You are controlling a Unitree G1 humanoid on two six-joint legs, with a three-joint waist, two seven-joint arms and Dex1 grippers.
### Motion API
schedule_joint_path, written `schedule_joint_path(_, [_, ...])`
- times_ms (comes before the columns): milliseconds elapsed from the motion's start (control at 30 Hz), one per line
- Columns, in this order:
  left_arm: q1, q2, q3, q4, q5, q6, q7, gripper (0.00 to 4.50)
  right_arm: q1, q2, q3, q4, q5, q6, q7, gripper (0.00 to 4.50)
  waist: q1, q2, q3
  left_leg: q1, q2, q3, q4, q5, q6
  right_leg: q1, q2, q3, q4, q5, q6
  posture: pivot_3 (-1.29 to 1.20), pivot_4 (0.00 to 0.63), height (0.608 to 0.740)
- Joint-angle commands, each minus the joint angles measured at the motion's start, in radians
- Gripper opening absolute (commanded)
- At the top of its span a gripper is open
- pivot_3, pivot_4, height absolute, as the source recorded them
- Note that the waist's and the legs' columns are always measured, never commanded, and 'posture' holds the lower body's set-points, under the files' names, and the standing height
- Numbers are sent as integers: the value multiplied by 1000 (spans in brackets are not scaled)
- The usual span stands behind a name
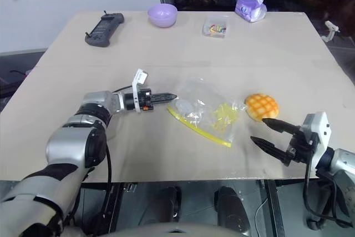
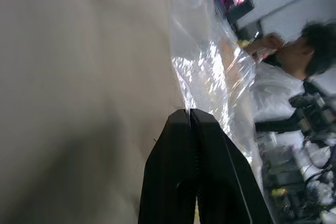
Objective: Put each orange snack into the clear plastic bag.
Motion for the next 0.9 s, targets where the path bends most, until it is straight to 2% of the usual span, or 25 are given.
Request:
schedule_joint_path(33, [36,45,127,-56,-101,70,101,28,-38,11,23,-17,-22,-21,-24,3288,-3,0,0,0,0,0,0,0,0,0,0,0,0,0,0,0,150,740])
schedule_joint_path(200, [150,38,305,-260,-255,230,320,28,-85,39,121,-32,-113,-36,-77,3288,2,0,0,0,1,0,0,0,0,0,0,0,0,0,0,0,150,740])
schedule_joint_path(300, [302,-38,422,-581,-378,388,505,28,-125,64,217,-18,-196,-73,-99,3288,1,0,0,-1,1,0,1,0,0,0,-1,1,0,0,0,0,150,740])
schedule_joint_path(400, [469,-172,538,-966,-518,560,727,28,-189,89,283,29,-241,-101,-97,3288,2,0,0,-1,2,-2,2,0,0,0,-2,2,-1,0,0,0,150,740])
schedule_joint_path(500, [558,-211,542,-1146,-578,628,813,28,-213,92,295,62,-247,-116,-81,3288,9,-1,0,-1,1,-2,2,0,0,0,-4,3,-1,0,0,0,150,740])
schedule_joint_path(633, [591,-170,467,-1189,-542,512,812,28,-231,90,318,102,-271,-146,-64,3288,23,-1,0,0,0,-1,2,0,0,0,-2,0,0,1,0,0,150,740])
schedule_joint_path(667, [585,-154,452,-1187,-545,494,795,540,-233,90,322,105,-276,-151,-62,3288,26,-1,0,0,0,-1,2,0,-1,0,-2,0,1,1,-1,0,150,740])
schedule_joint_path(700, [574,-138,442,-1173,-548,479,784,811,-233,91,323,107,-278,-156,-60,3288,26,-1,0,0,-1,-1,2,0,-1,0,-2,0,1,1,-1,0,150,740])
schedule_joint_path(733, [559,-122,438,-1151,-555,469,776,1267,-232,94,322,107,-276,-158,-60,3288,27,-1,0,0,-1,0,2,0,-1,0,-2,0,1,1,-1,0,150,740])
schedule_joint_path(800, [495,-78,393,-1044,-497,398,768,1918,-214,93,299,102,-270,-170,-62,3288,31,-1,0,0,-1,0,2,0,-1,0,-2,0,0,1,-1,0,150,740])
schedule_joint_path(900, [413,-28,329,-879,-458,342,702,3437,-193,87,276,95,-271,-188,-70,3288,30,-1,0,0,-1,-1,2,0,-1,1,-1,-1,0,1,0,0,150,740])
